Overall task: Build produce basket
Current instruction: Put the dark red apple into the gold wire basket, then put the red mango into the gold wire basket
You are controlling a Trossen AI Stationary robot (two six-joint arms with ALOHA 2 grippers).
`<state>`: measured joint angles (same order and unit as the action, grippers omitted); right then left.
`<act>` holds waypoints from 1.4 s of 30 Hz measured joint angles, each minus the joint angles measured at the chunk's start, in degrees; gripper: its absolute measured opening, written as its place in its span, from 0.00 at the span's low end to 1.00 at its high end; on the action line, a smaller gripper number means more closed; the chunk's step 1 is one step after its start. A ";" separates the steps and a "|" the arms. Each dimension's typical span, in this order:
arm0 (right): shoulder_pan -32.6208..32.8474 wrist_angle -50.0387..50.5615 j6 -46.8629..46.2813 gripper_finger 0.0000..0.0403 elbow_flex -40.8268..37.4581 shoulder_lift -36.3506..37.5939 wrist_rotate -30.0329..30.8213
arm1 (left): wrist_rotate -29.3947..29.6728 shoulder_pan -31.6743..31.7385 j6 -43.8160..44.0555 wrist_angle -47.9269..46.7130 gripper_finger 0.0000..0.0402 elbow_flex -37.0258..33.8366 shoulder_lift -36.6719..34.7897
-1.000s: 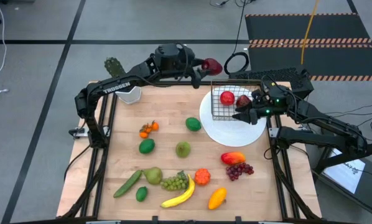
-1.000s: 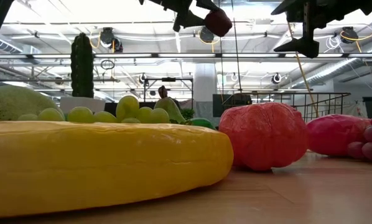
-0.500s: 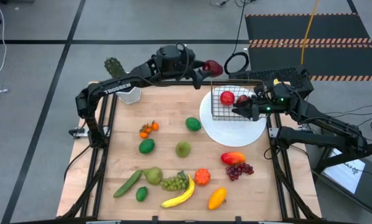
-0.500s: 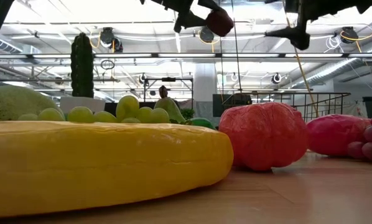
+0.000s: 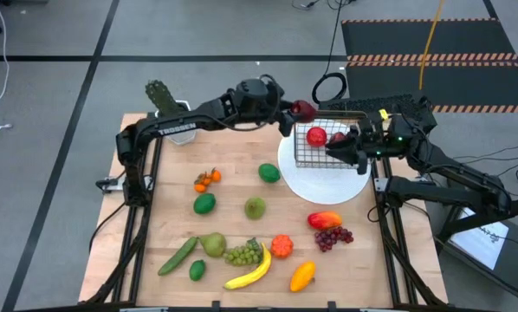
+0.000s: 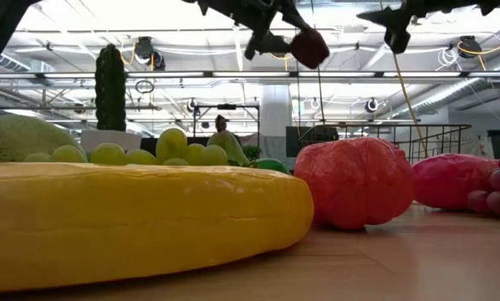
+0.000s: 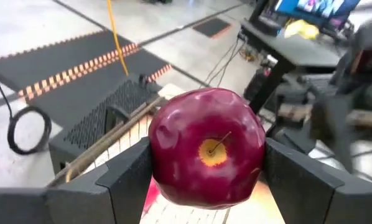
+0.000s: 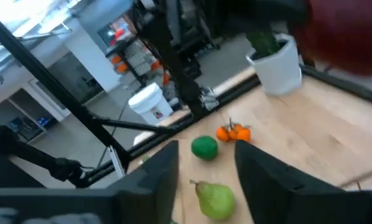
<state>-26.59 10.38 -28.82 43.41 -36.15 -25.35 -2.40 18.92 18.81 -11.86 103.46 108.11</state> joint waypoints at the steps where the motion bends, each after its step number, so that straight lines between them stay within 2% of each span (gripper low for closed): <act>1: 0.00 -0.28 0.11 0.33 0.01 0.47 0.07 | 0.27 -0.47 0.01 1.15 0.69 0.00 0.78; 9: -0.07 2.07 4.33 0.13 0.00 5.98 -0.23 | 1.17 -2.32 1.37 1.66 0.69 0.02 5.92; 16: -0.07 6.53 4.07 0.02 -0.01 11.10 -1.68 | 1.45 -2.98 -0.41 1.23 0.69 0.02 8.82; 20: -0.06 7.00 3.94 0.01 -0.01 13.94 -4.58 | 1.52 -3.09 -0.74 1.01 0.69 0.02 11.09; 25: -0.05 8.28 2.58 0.00 0.00 16.25 -5.01 | 0.97 -3.59 -0.98 2.83 0.70 0.00 13.45; 31: -0.04 9.94 3.67 0.00 0.00 17.23 -5.26 | 5.59 -4.49 -4.95 2.94 0.83 0.04 14.19; 37: -0.04 9.76 2.81 0.00 0.01 17.26 -5.26 | 5.60 -4.31 -0.08 1.24 0.95 0.02 14.38; 42: -0.04 10.11 6.57 0.00 0.01 17.26 -4.91 | 5.58 -4.48 5.11 0.45 0.93 -0.02 12.14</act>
<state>-26.63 20.49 -22.25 43.41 -18.90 -30.26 3.17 14.45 23.92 -11.41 103.44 120.26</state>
